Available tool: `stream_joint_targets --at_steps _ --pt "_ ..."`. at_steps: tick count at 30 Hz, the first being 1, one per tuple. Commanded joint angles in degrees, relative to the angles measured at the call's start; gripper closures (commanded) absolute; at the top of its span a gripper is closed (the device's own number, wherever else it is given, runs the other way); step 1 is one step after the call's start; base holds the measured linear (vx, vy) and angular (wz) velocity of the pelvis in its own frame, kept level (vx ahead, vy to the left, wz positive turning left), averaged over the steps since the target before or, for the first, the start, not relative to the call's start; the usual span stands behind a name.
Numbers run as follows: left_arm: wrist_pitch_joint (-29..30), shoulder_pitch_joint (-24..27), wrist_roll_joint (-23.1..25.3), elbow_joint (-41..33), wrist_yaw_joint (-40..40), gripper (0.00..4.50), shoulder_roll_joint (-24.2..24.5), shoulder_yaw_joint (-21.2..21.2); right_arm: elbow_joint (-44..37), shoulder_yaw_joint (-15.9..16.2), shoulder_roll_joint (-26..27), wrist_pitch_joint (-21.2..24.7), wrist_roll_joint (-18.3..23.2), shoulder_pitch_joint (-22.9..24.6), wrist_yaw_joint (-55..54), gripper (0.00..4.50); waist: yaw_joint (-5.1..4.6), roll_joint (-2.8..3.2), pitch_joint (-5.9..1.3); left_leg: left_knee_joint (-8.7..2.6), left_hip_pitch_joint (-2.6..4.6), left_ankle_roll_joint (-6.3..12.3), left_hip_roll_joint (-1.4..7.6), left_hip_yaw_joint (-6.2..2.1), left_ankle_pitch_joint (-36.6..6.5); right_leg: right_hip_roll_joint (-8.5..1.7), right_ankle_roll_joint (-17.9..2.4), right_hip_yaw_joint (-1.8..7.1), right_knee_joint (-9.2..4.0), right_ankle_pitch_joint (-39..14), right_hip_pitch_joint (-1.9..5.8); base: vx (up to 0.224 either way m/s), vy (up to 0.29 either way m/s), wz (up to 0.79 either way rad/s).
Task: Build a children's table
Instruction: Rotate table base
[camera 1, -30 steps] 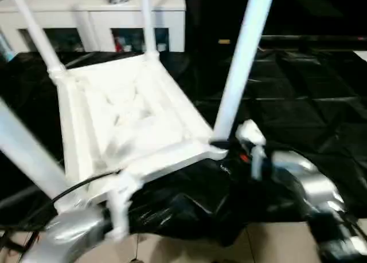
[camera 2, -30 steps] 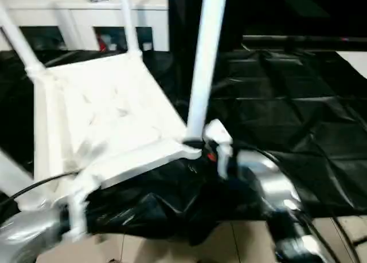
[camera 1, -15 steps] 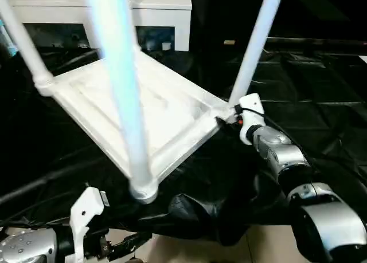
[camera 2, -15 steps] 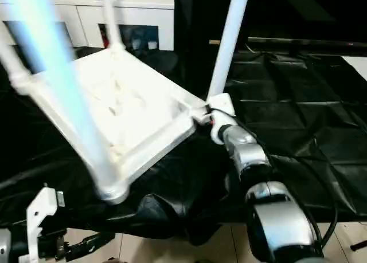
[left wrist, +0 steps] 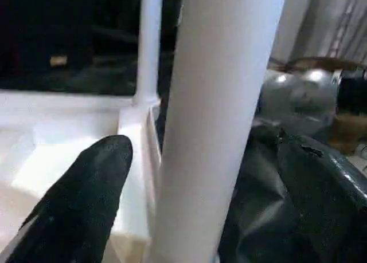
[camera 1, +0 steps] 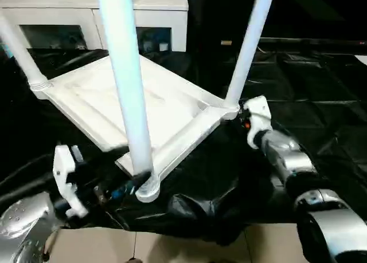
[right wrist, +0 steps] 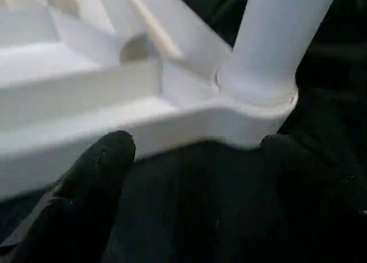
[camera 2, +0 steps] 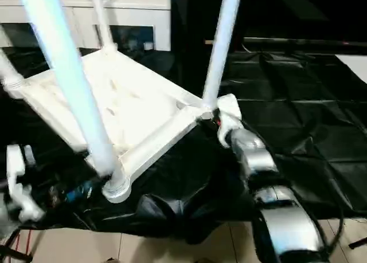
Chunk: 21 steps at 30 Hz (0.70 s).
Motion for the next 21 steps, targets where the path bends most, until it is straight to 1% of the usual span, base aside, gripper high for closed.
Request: stream_joint_targets --at_steps 1,2,3,4,5,6,7,8,10,11,13,14,15,16,17,18,19,20,21 --pt "0.8 -2.5 -1.1 -0.5 0.0 0.02 -1.4 -2.7 -1.0 1.0 0.5 0.7 -1.0 0.5 0.6 0.46 0.11 0.43 -3.23 -4.16 0.50 -0.07 0.69 0.19 -19.5 -1.49 -10.8 1.94 -4.18 -17.5 2.51 0.000 0.000 0.00" --pt "1.4 -4.9 -1.1 0.1 0.4 0.02 -2.9 -4.9 -1.0 2.0 1.4 0.7 -1.8 1.1 0.8 0.46 0.00 0.54 -3.19 -4.16 0.55 -0.32 0.67 0.23 -19.8 -1.40 -10.5 1.94 -4.38 -18.4 2.39 0.000 0.000 0.00" --pt "1.7 -6.6 -1.2 0.5 0.7 0.02 -3.7 -6.3 -1.0 2.6 2.0 0.7 -2.5 1.5 0.9 0.46 0.17 0.51 -3.21 -4.16 0.79 -0.59 0.73 0.18 -20.3 -1.45 -10.5 1.94 -4.42 -19.0 2.25 0.000 0.000 0.00" --pt "1.6 -8.8 0.0 1.9 1.0 0.02 -4.8 -8.5 -0.2 2.7 3.1 0.7 -2.7 1.2 0.3 0.46 -0.01 0.37 -3.22 -4.22 0.45 -0.75 0.73 0.04 -20.5 -1.54 -10.5 1.94 -4.24 -19.2 2.43 0.000 0.000 0.00" --pt "1.5 -10.1 0.9 2.8 1.2 0.02 -5.4 -9.7 0.3 2.6 3.7 0.8 -2.8 1.0 -0.1 0.46 0.00 0.43 -3.23 -4.27 0.42 -0.86 0.73 -0.02 -20.5 -1.58 -10.3 1.93 -4.28 -19.5 2.45 0.000 0.000 0.00" --pt "1.0 -11.7 2.3 4.2 1.3 0.02 -6.2 -11.3 1.0 2.9 4.4 0.7 -3.0 0.6 -0.6 0.46 -0.14 0.20 -3.34 -4.25 0.37 -0.73 0.69 -0.15 -19.8 -1.75 -10.0 1.97 -4.31 -19.5 2.56 0.000 0.000 0.00" --pt "0.5 -13.3 3.6 5.7 1.6 0.02 -7.1 -12.7 1.7 3.2 5.1 0.6 -3.3 0.1 -1.0 0.46 -0.09 0.18 -3.37 -4.23 0.37 -0.73 0.70 -0.15 -19.4 -1.75 -10.1 1.96 -4.24 -19.1 2.58 0.000 0.000 0.00" --pt "0.5 -13.3 3.6 5.7 1.6 0.02 -7.1 -12.7 1.7 3.2 5.1 0.6 -3.3 0.1 -1.0 0.46 -0.06 0.26 -3.35 -4.21 0.50 -0.77 0.73 -0.11 -18.9 -1.76 -10.2 2.01 -4.29 -18.7 2.45 0.000 0.000 0.00" --pt "-0.1 -16.1 5.5 8.2 1.8 0.02 -8.4 -14.9 2.8 3.6 6.1 0.4 -3.6 -0.9 -1.0 0.46 -0.05 0.08 -3.57 -4.10 0.32 -0.41 0.65 -0.07 -17.5 -1.75 -10.8 1.99 -4.03 -16.4 2.77 0.000 0.000 0.00" --pt "-0.5 -17.5 6.5 9.5 1.8 0.02 -9.1 -16.0 3.4 3.7 6.5 0.4 -3.6 -1.5 -1.2 0.46 -0.12 0.09 -3.53 -4.12 0.31 -0.13 0.61 -0.07 -17.1 -1.65 -10.9 1.94 -4.03 -16.1 2.72 0.000 0.000 0.00" --pt "-0.7 -18.3 7.1 10.3 1.8 0.02 -9.4 -16.6 3.7 3.7 6.7 0.4 -3.7 -1.8 -1.3 0.46 -0.10 0.09 -3.59 -4.07 0.16 -0.12 0.63 -0.08 -16.4 -1.81 -11.1 1.93 -3.90 -15.2 2.99 0.000 0.000 0.00" --pt "-1.2 -19.9 8.1 11.8 1.5 0.02 -10.3 -17.7 4.2 3.6 7.0 0.3 -3.7 -2.3 -1.4 0.46 -0.05 0.11 -3.64 -4.02 0.21 -0.11 0.66 -0.07 -16.0 -1.87 -11.2 1.95 -3.82 -14.7 2.97 0.000 0.000 0.00" --pt "-1.2 -19.9 8.1 11.8 1.5 0.02 -10.3 -17.7 4.2 3.6 7.0 0.3 -3.7 -2.3 -1.4 0.46 -0.04 -0.04 -3.77 -3.90 0.34 0.26 0.62 0.01 -15.4 -1.81 -11.5 1.94 -3.80 -14.0 2.89 0.000 0.000 0.00" --pt "-2.0 -24.1 9.5 15.7 0.3 0.02 -12.4 -20.9 5.1 3.5 7.7 0.0 -4.1 -3.2 -1.8 0.46 -0.12 -0.07 -3.78 -3.84 0.09 0.67 0.62 0.04 -14.3 -1.86 -12.1 1.98 -3.61 -12.3 3.04 0.000 0.000 0.00" --pt "-2.1 -24.2 9.5 15.8 0.3 0.02 -12.4 -21.0 5.1 3.5 7.7 0.0 -4.1 -3.3 -1.8 0.46 -0.02 -0.01 -3.70 -3.86 0.35 0.85 0.49 0.18 -14.5 -1.67 -12.1 1.92 -3.93 -12.9 2.76 0.000 0.000 0.00" --pt "-2.5 -25.6 10.0 17.2 -0.2 0.02 -13.2 -22.1 5.3 3.5 7.9 -0.2 -4.3 -3.5 -2.0 0.46 0.05 -0.02 -3.76 -3.84 0.27 0.77 0.59 0.13 -14.4 -1.87 -12.5 1.93 -3.73 -12.5 2.99 0.000 0.000 0.00" --pt "-3.1 -27.1 10.7 18.7 -0.2 0.02 -14.0 -23.4 5.5 3.4 8.1 -0.2 -4.4 -3.7 -2.4 0.46 0.13 0.27 -3.70 -3.83 0.23 0.71 0.58 0.08 -14.5 -1.93 -12.5 1.93 -3.71 -12.4 3.03 0.000 0.000 0.00" --pt "-3.8 -28.5 11.4 20.3 -0.4 0.02 -15.0 -24.6 5.7 3.3 8.1 -0.3 -4.6 -3.8 -3.0 0.46 0.03 0.45 -3.67 -3.86 0.23 0.59 0.57 0.07 -14.6 -1.88 -12.4 1.94 -3.79 -12.6 3.03 0.000 0.000 0.00" --pt "-4.1 -29.2 11.8 21.2 -0.6 0.02 -15.5 -25.3 5.8 3.2 8.2 -0.3 -4.6 -3.9 -3.5 0.46 0.02 0.13 -3.89 -3.70 0.21 0.50 0.52 0.10 -13.9 -1.92 -12.5 1.94 -3.65 -11.4 3.20 0.000 0.000 0.00"
